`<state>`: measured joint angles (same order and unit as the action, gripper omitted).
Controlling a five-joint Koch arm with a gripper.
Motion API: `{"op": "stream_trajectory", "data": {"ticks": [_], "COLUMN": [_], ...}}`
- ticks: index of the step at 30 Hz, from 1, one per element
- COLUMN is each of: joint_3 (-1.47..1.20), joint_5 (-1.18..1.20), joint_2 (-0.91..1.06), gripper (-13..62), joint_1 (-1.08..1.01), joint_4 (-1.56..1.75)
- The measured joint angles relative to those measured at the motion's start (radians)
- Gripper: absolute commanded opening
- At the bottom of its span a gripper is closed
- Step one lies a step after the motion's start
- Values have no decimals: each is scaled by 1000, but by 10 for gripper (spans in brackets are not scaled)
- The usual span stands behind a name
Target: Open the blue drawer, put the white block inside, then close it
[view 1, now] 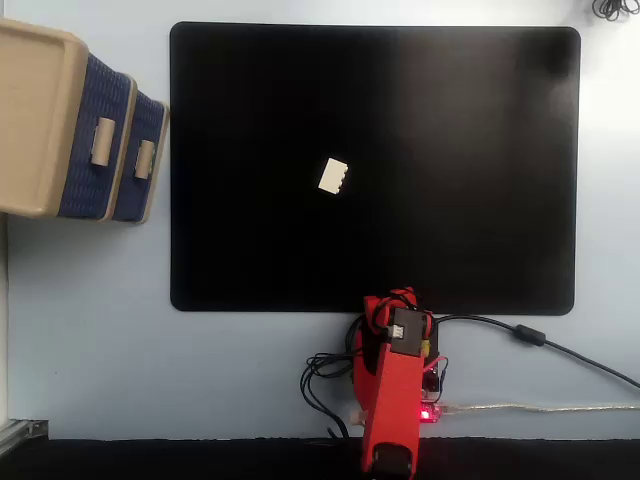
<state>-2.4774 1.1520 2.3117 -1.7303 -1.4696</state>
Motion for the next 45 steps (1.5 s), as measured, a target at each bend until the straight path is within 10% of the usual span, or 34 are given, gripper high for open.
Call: {"op": "stream_trajectory", "data": {"ticks": [19, 27, 32, 45], "joint_3": [164, 508, 413, 158], "joint_5": [8, 543, 1157, 1672], "joint_2": [0, -41, -123, -767], "gripper": [336, 334, 334, 333], "joint_1": [0, 371, 844, 968], "joint_4": [-118, -41, 426, 2031]}}
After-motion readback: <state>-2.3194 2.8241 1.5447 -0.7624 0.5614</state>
